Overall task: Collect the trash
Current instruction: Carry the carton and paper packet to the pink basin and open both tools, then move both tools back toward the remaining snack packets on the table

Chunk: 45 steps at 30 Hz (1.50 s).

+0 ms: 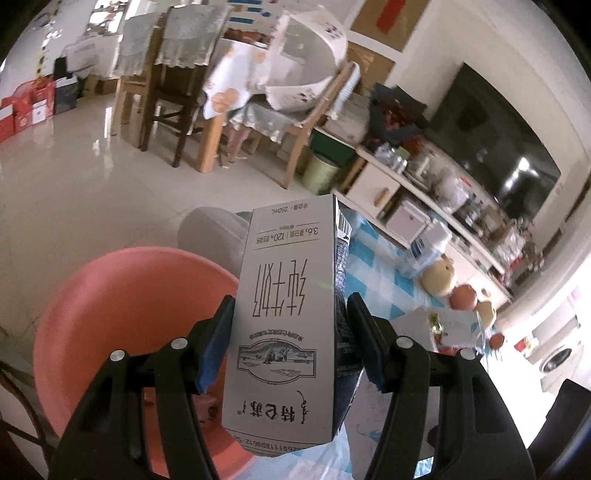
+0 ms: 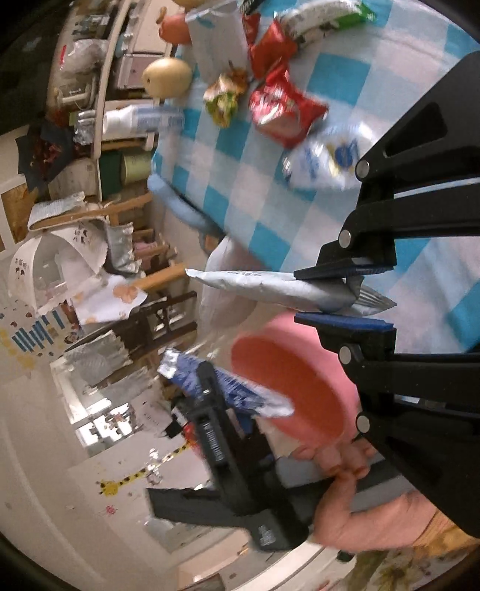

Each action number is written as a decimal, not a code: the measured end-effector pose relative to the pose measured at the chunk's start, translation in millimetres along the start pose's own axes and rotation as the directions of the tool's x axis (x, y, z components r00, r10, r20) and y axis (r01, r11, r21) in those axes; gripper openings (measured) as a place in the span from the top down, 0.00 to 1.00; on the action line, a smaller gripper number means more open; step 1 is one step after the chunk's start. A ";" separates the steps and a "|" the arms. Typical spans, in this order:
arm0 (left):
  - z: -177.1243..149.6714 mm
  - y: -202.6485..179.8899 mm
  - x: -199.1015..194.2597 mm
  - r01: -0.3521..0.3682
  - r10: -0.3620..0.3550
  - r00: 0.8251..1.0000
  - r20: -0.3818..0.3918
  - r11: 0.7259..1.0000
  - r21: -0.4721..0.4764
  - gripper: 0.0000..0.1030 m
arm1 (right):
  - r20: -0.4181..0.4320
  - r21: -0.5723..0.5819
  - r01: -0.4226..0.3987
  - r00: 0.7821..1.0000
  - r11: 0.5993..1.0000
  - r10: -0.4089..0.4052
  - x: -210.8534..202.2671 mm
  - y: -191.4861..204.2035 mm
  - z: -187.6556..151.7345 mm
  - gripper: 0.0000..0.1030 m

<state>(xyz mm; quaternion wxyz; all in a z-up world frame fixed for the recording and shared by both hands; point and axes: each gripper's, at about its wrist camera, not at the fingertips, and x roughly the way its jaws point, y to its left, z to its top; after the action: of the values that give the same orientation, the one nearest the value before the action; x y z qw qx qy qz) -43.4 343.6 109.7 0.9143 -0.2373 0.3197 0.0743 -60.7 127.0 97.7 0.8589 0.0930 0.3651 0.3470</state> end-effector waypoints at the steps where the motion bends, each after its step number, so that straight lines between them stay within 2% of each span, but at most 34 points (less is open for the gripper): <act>1: 1.7 5.5 -2.6 -0.005 0.005 1.000 0.007 1.000 -0.013 0.39 | 0.008 0.010 -0.023 1.000 1.000 0.023 1.9 6.1 5.4 0.82; 8: 8.9 37.3 -14.5 -0.056 0.060 0.998 0.037 0.994 -0.098 0.39 | -0.002 0.035 -0.128 0.992 0.991 0.128 34.4 46.7 25.9 0.82; 10: 9.2 42.0 -12.6 -0.079 0.082 0.996 0.026 0.990 -0.118 0.39 | -0.030 0.049 -0.156 0.987 0.987 0.157 53.0 55.8 27.0 0.77; 11: 9.2 43.8 -10.2 -0.093 0.096 0.995 0.015 0.988 -0.126 0.37 | -0.038 0.047 -0.133 0.990 0.990 0.134 61.0 58.5 25.9 0.75; 12: 8.7 45.0 -7.9 -0.108 0.110 0.994 0.005 0.985 -0.131 0.28 | -0.045 0.046 -0.116 0.992 0.992 0.118 66.1 59.3 24.1 0.67; 14: 9.2 47.3 -5.3 -0.132 0.133 0.991 -0.002 0.982 -0.134 0.21 | -0.073 0.046 -0.083 0.994 0.995 0.086 75.1 57.5 15.0 0.60; 16: 10.2 49.3 -3.9 -0.152 0.153 0.988 -0.004 0.979 -0.132 0.19 | -0.074 0.052 -0.045 0.996 0.998 0.049 73.2 51.2 7.2 0.43; 20: 9.9 46.3 -6.0 -0.161 0.166 0.986 0.026 0.979 -0.123 0.15 | -0.045 0.055 0.048 0.998 0.997 -0.046 54.8 30.8 -4.5 0.30; 22: 10.1 42.4 -6.8 -0.160 0.166 0.985 0.042 0.981 -0.105 0.14 | -0.038 0.064 0.092 0.995 0.994 -0.090 44.1 19.8 -9.1 0.20; 26: 8.6 28.6 -10.8 -0.156 0.161 0.983 0.093 0.986 -0.060 0.13 | -0.037 0.040 0.159 0.987 0.987 -0.157 25.8 5.3 -22.4 0.15; 29: 5.9 16.7 -12.5 -0.128 0.129 0.983 0.129 0.992 -0.018 0.11 | -0.028 -0.006 0.219 0.975 0.976 -0.219 12.8 -0.4 -33.7 0.13; 35: 0.2 -13.0 -11.3 -0.089 0.069 0.980 0.185 0.991 0.104 0.11 | 0.012 -0.034 0.257 0.966 0.966 -0.257 -3.0 -13.7 -41.6 0.12; 40: -6.5 -36.4 -2.6 -0.059 0.029 0.988 0.154 0.978 0.198 0.11 | 0.018 -0.054 0.275 0.961 0.960 -0.274 -11.3 -20.1 -45.7 0.11; 45: -12.2 -56.1 0.2 -0.104 0.070 0.989 0.132 0.957 0.271 0.11 | 0.025 -0.081 0.299 0.954 0.951 -0.298 -17.4 -23.8 -46.4 0.09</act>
<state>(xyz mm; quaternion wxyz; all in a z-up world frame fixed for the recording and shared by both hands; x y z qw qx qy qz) -33.9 288.5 122.9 0.9520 -0.0878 0.2810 0.0834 -88.8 93.4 64.4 0.9069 0.0028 0.3546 0.2275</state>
